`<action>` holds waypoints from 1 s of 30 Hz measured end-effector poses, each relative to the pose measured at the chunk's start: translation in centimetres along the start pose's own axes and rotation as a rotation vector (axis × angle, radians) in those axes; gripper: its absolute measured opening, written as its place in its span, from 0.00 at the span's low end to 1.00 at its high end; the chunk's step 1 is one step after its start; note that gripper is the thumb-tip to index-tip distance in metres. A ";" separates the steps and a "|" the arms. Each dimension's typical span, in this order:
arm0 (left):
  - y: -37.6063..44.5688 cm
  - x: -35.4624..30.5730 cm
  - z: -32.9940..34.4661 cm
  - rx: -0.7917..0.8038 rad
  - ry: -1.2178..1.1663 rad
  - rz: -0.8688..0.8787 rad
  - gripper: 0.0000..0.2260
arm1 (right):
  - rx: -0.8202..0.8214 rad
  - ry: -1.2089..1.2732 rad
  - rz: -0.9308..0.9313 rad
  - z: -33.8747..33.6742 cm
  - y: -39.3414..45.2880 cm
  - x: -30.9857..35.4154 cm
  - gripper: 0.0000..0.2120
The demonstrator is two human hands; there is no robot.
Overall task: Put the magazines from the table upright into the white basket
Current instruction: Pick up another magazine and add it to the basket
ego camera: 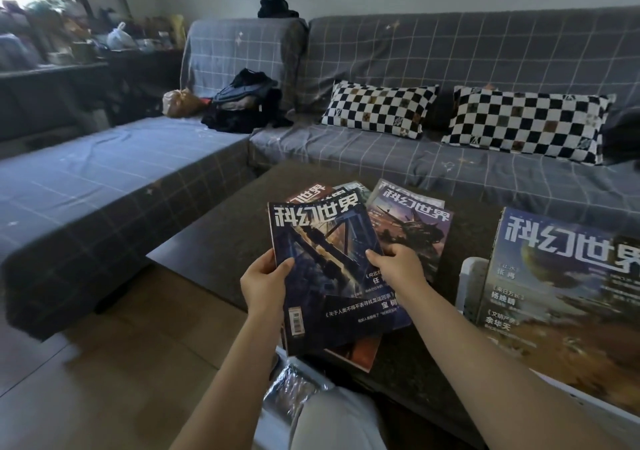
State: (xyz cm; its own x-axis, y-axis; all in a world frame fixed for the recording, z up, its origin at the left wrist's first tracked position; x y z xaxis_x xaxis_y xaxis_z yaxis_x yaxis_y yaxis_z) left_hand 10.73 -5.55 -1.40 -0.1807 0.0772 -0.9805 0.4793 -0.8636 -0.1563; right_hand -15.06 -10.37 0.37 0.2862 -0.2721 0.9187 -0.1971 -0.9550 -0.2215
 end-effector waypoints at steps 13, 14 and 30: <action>-7.4 -9.3 8.8 0.390 -0.162 0.039 0.15 | -0.089 0.238 -0.232 -14.5 -7.3 5.2 0.09; -8.1 -9.4 10.0 0.428 -0.153 0.043 0.15 | -0.111 0.260 -0.232 -15.9 -7.6 4.9 0.08; -16.3 -5.0 27.9 0.593 0.040 0.058 0.11 | -0.475 0.226 -0.184 -33.4 -11.4 -3.4 0.05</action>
State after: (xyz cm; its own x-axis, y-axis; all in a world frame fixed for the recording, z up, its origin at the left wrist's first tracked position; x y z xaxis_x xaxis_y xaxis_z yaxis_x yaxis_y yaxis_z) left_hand -20.10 -5.75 9.41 -0.1306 0.0307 -0.9910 -0.0756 -0.9969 -0.0209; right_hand -45.15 5.39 10.66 0.1581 -0.0241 0.9871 -0.5791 -0.8120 0.0730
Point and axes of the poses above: each hand's wrist, its own y-axis towards the middle knuckle, its own z-axis out of the palm, x = y × z, the point moved 9 cm from there along y, towards the middle knuckle, and after that the axes turned 1 degree about x, right-handed, at the moved point
